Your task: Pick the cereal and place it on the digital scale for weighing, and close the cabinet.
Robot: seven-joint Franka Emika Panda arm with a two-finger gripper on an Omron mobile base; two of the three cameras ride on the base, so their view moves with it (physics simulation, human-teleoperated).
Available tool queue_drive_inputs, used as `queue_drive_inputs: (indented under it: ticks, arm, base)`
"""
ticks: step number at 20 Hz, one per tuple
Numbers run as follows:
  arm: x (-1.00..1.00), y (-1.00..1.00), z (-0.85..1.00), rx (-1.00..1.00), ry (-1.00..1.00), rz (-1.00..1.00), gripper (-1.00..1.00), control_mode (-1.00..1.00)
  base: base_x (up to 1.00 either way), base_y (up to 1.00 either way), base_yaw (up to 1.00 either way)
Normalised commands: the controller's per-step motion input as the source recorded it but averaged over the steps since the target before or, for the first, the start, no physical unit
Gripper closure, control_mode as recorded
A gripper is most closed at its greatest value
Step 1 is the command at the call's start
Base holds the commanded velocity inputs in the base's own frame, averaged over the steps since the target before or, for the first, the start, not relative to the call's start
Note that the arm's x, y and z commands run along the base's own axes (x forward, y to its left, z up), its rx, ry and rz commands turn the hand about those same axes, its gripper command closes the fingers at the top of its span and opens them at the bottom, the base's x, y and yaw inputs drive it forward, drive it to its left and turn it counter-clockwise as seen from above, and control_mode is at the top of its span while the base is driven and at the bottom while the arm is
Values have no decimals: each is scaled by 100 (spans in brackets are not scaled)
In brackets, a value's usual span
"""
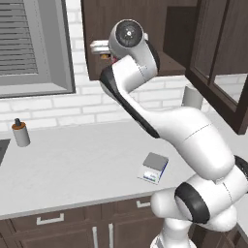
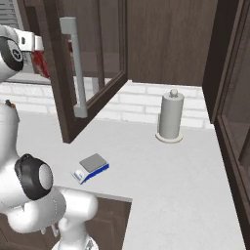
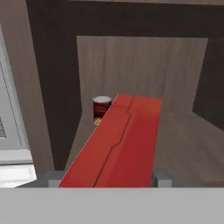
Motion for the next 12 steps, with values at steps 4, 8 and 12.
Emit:
queue_drive_inputs:
  ticks: [4, 8, 12]
  arm:
    - [-100, 0, -1, 11, 0, -25, 100, -100]
    - [-74, 0, -7, 18, 11, -31, 100, -100]
    - [-42, 0, -33, 11, 13, -27, 100, -100]
  base:
    - [0, 0, 0]
    - [0, 0, 0]
    - [0, 0, 0]
